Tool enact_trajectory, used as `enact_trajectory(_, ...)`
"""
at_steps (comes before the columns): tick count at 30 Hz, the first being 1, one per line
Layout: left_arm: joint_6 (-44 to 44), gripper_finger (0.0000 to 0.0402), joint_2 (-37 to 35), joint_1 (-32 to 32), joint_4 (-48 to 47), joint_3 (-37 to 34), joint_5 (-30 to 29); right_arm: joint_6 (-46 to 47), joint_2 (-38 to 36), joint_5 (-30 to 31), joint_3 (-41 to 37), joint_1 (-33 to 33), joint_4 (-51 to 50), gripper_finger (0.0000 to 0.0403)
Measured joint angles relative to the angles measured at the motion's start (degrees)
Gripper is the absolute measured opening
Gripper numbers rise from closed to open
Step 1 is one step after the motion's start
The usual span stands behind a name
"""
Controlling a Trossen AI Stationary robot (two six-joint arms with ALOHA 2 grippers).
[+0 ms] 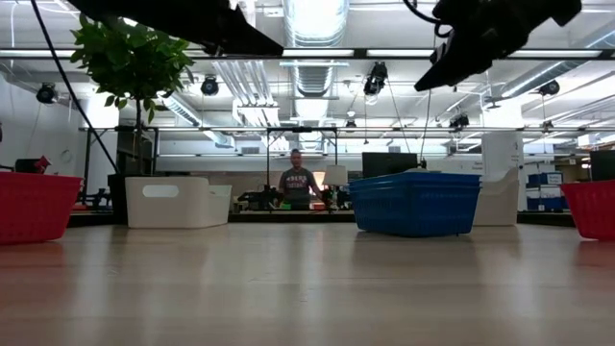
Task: Stack baskets by color
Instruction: Stack the left white bin on the stacked white bin
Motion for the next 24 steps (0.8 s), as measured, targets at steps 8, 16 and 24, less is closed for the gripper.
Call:
enact_trajectory(8,-11.0,0.0001,5.2,2.0,2.3,-0.3,-2.3,-1.8,-4.2,0.1,-8.5,2.3,8.9,0.0009)
enact_trajectory(16,-29.7,0.0001,10.9,7.4,0.5,2.0,-4.1,-5.3,-11.0,0.1,-10.5,2.3,9.0,0.0009)
enact_trajectory(24,-56.4,0.0001,12.0,15.4,-26.2,5.5,-7.4,-7.0,-15.0,0.0,-12.8,2.3,9.0,0.0009)
